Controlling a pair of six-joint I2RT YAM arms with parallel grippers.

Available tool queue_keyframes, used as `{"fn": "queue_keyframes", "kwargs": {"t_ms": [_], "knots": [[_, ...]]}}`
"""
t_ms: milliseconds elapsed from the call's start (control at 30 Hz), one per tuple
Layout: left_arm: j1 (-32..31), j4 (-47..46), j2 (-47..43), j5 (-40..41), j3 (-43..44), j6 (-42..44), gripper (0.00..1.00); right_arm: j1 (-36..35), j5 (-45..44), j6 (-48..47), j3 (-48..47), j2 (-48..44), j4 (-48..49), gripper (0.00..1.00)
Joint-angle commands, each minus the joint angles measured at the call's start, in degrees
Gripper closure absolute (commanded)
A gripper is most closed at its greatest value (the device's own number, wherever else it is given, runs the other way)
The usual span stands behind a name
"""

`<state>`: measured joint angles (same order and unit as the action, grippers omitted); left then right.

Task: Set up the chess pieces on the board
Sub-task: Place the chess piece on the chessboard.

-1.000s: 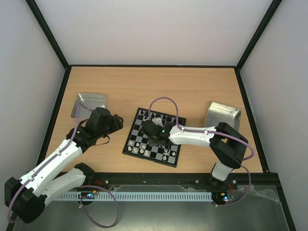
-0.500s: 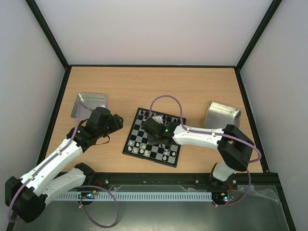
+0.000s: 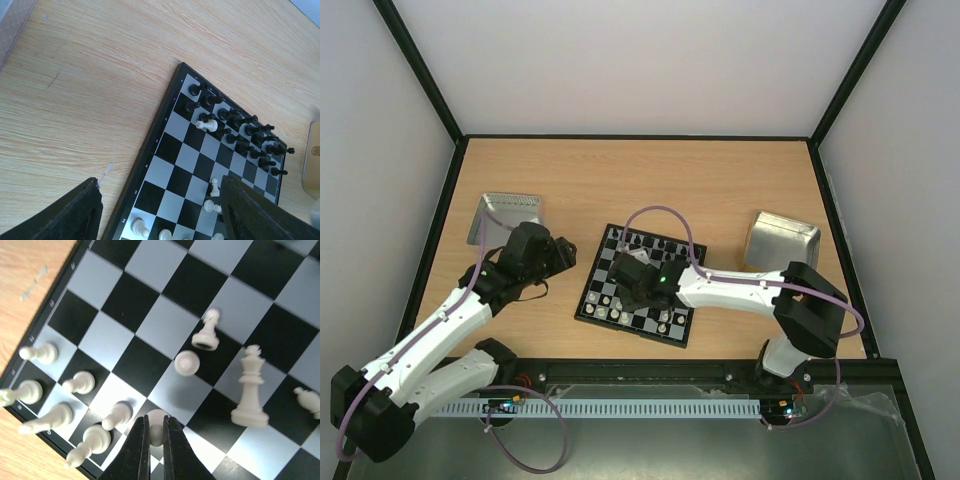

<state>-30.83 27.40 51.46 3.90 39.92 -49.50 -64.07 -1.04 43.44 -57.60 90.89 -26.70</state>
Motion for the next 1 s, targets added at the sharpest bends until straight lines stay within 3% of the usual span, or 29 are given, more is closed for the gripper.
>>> {"fn": "queue_keyframes", "kwargs": {"t_ms": [0, 300, 533, 833, 967], "knots": [[0.27, -0.49, 0.35, -0.03, 1.38, 0.37, 0.34, -1.7, 0.96, -0.71, -0.93, 2.68, -0.69, 0.97], [0.33, -0.44, 0.38, -0.12, 1.05, 0.37, 0.34, -2.46, 0.59, -0.77, -1.05, 5.46, -1.25, 0.95], [0.35, -0.5, 0.41, -0.12, 0.99, 0.49, 0.34, -2.46, 1.01, -0.73, -1.51, 5.54, -1.68, 0.87], [0.33, -0.59, 0.47, -0.21, 0.82, 0.45, 0.34, -2.46, 0.44, -0.54, -2.07, 4.03, -2.0, 0.88], [0.33, -0.59, 0.43, -0.21, 0.86, 0.36, 0.34, -2.46, -0.7, -0.53, -2.46, 3.85, -2.29, 0.81]]}}
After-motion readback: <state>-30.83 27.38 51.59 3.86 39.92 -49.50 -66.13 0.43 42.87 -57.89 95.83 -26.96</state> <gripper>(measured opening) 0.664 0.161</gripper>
